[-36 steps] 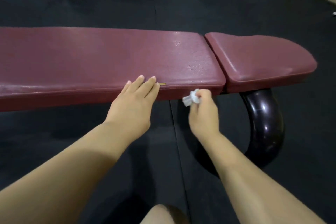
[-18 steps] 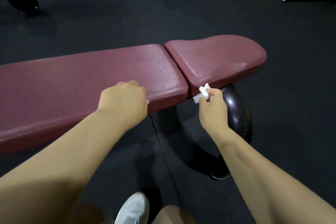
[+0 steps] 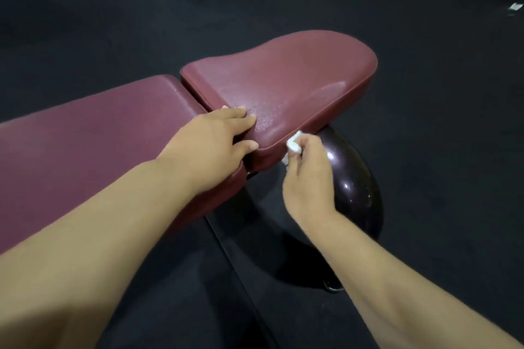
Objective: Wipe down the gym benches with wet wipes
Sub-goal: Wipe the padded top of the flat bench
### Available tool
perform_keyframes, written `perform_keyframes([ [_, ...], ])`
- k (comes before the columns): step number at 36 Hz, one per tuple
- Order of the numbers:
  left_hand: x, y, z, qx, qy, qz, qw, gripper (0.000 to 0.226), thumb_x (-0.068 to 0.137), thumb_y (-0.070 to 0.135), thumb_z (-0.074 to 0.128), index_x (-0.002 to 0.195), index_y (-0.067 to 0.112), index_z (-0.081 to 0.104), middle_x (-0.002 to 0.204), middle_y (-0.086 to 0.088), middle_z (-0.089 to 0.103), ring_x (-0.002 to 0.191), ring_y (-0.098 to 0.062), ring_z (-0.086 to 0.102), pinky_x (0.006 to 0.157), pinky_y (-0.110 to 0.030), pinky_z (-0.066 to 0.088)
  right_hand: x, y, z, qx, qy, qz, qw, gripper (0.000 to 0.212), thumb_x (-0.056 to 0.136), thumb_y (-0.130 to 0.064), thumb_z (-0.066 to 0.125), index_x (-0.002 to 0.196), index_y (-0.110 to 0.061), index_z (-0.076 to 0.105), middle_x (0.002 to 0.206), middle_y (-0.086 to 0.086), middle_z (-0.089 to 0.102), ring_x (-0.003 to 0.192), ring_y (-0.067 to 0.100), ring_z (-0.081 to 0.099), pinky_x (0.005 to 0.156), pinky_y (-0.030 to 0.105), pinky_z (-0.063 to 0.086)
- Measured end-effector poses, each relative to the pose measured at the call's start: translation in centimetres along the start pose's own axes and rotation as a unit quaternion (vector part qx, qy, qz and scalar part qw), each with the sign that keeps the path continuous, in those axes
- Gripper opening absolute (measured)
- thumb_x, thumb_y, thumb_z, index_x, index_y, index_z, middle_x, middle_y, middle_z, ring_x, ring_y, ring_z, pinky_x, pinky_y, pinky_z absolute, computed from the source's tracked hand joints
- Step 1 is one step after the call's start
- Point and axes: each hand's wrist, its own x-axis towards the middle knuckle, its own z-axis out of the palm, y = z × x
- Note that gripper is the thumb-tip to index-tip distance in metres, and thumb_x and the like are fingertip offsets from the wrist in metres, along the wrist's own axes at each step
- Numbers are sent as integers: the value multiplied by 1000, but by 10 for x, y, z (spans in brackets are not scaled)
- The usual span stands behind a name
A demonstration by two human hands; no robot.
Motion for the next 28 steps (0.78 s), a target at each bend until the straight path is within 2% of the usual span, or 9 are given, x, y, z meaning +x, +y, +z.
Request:
perform_keyframes([
  [4, 0, -3, 3, -19, 25, -4, 999, 51, 92, 41, 52, 140, 32, 40, 150, 15, 31, 140, -3, 23, 113, -20, 16, -35, -5, 10, -10, -102, -118, 988, 14, 95, -20, 37, 99, -28, 47, 105, -7, 55, 96, 7, 54, 81, 27, 45],
  [6, 2, -3, 2, -20, 36, -1, 999, 49, 91, 40, 53, 138, 31, 44, 148, 14, 34, 137, -3, 28, 111, -19, 19, -31, -8, 12, -11, -82, -122, 989, 16, 94, -28, 34, 100, -29, 49, 101, -5, 57, 90, 7, 55, 77, 28, 46],
  [11, 8, -4, -4, -16, 44, 10, 999, 37, 93, 36, 52, 128, 27, 57, 136, 9, 52, 130, -8, 41, 108, -25, 31, 19, -11, -4, 56, 82, 49, 994, 19, 96, -24, 42, 80, -33, 45, 87, -2, 66, 70, 2, 63, 70, 23, 52],
  [14, 17, -2, -10, -5, 32, -3, 999, 28, 92, 40, 49, 109, 27, 68, 113, 6, 62, 116, -16, 52, 95, -38, 44, 65, -1, -26, 27, 167, 145, 975, 15, 96, -35, 47, 84, -27, 46, 68, -6, 65, 66, 0, 59, 69, 27, 48],
  [17, 25, 2, -15, 32, 25, -14, 999, 30, 92, 43, 48, 91, 21, 68, 93, 3, 58, 97, -20, 54, 75, -31, 41, 93, 5, -43, 21, 142, 190, 971, 24, 95, -36, 46, 94, -12, 52, 71, -5, 67, 70, 5, 60, 64, 23, 46],
  [19, 33, 4, -18, 29, 28, -18, 999, 30, 91, 44, 50, 85, 19, 66, 87, 1, 54, 90, -22, 52, 70, -30, 37, 92, -1, -43, 7, 116, 188, 975, 19, 96, -32, 44, 96, -14, 50, 78, -6, 68, 73, 4, 60, 62, 21, 44],
  [24, 57, 11, -21, 23, -14, -4, 1000, 26, 87, 46, 56, 99, 23, 61, 96, 5, 46, 98, -24, 45, 90, -41, 43, 48, -18, -23, 1, 58, 184, 981, 17, 99, -28, 41, 87, -16, 44, 79, 0, 64, 71, 13, 59, 64, 23, 44],
  [26, 68, 13, -18, 21, -44, 1, 999, 35, 88, 44, 54, 117, 25, 56, 114, 4, 48, 110, -26, 43, 96, -45, 40, 45, -21, -23, 5, 27, 218, 976, 15, 100, -25, 41, 87, -17, 42, 80, 3, 65, 72, 15, 60, 64, 24, 45],
  [28, 76, 15, -14, 1, -76, 9, 997, 44, 90, 41, 52, 132, 27, 49, 138, 2, 43, 127, -27, 36, 105, -46, 34, 52, -22, -29, 3, 8, 251, 968, 15, 100, -27, 42, 88, -18, 42, 81, 2, 65, 71, 15, 60, 68, 34, 50],
])
